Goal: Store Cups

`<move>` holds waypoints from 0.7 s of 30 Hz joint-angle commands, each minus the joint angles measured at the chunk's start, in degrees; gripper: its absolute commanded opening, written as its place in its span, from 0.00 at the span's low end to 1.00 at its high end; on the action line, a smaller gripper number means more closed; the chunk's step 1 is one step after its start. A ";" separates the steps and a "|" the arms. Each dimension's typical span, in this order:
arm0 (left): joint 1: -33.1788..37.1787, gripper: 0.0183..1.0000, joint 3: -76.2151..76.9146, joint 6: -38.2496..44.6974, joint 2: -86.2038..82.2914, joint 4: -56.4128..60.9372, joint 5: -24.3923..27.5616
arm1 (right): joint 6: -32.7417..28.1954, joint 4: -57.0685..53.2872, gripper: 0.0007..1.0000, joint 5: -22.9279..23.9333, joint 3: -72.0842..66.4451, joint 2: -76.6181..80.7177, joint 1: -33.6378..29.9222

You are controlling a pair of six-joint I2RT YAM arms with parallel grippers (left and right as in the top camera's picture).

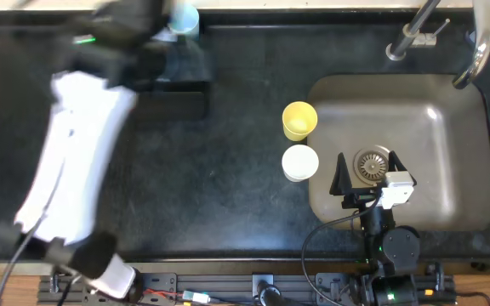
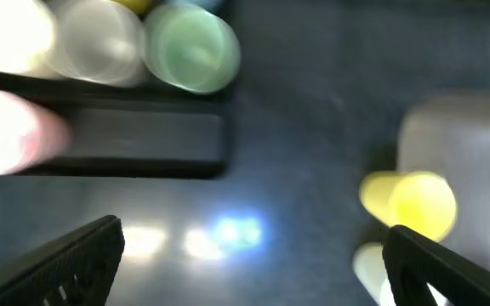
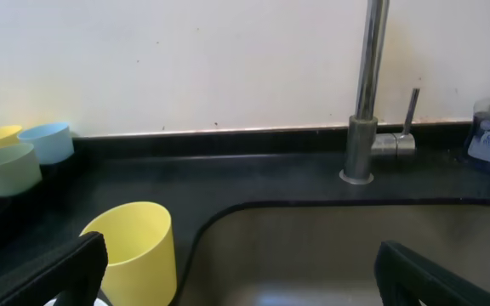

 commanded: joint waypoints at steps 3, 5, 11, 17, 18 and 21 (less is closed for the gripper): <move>-15.28 1.00 1.46 -11.30 14.51 1.68 -0.85 | 0.39 0.33 1.00 0.44 -0.76 -0.57 0.22; -16.57 1.00 1.46 -11.34 16.81 3.54 -0.76 | 0.39 0.33 1.00 0.44 -0.76 -0.57 0.22; -18.14 1.00 1.46 -11.93 21.94 8.24 -0.07 | 0.39 0.33 1.00 0.44 -0.76 -0.57 0.22; -20.04 0.99 1.46 -12.22 25.73 9.77 1.42 | 0.42 0.33 1.00 0.44 -0.76 -0.57 0.22; -20.28 0.99 1.46 -12.37 26.12 9.79 1.40 | 0.42 0.33 1.00 0.44 -0.76 -0.57 0.22; -20.68 0.95 1.46 -12.35 27.43 10.67 1.18 | 0.39 0.33 1.00 0.44 -0.76 -0.57 0.22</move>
